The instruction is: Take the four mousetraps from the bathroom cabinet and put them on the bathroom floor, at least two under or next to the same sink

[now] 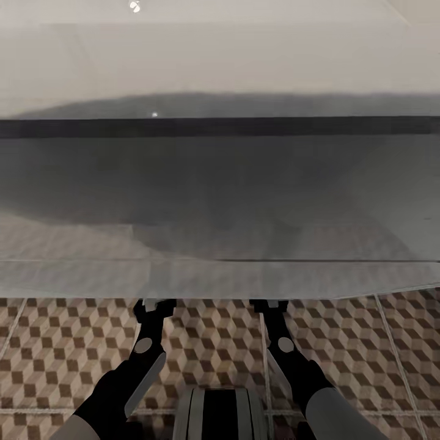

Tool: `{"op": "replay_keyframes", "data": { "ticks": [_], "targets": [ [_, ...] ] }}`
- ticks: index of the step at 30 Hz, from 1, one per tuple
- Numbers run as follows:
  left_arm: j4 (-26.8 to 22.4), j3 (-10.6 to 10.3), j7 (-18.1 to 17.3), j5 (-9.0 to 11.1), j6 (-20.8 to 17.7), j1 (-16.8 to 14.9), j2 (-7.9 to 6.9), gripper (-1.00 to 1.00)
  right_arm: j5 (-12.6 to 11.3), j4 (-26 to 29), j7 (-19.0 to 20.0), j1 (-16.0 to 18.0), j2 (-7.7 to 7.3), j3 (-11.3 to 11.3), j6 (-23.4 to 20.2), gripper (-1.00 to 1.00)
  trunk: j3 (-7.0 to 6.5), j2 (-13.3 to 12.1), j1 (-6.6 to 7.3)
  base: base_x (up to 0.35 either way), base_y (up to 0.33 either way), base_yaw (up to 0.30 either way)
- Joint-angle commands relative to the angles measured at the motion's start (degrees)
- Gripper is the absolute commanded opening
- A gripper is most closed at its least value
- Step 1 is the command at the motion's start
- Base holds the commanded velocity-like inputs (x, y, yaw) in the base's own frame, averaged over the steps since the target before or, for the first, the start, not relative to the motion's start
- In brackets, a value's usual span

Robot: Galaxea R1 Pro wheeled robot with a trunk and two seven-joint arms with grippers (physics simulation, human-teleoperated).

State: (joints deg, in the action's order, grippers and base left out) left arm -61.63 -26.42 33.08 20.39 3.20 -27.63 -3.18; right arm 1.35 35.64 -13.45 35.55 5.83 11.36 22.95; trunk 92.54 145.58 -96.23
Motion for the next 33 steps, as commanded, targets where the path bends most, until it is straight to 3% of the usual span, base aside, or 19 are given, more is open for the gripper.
{"op": "replay_keyframes", "data": {
  "ticks": [1, 33],
  "targets": [
    [-0.01, -0.29, 0.39, 0.60, 0.33, -0.05, -0.10, 1.00, 0.14, -0.05, -0.52, 0.04, -0.03, 0.24, 0.08, 1.00, 0.03, 0.01, 0.02, -0.169, 0.000, 0.000],
    [0.31, -0.30, 0.40, 0.70, 0.32, -0.05, -0.17, 1.00, 0.14, -0.05, -0.53, 0.04, -0.03, 0.27, 0.08, 1.00, 0.03, 0.01, 0.02, -0.321, 0.000, 0.000]
  ]
}}
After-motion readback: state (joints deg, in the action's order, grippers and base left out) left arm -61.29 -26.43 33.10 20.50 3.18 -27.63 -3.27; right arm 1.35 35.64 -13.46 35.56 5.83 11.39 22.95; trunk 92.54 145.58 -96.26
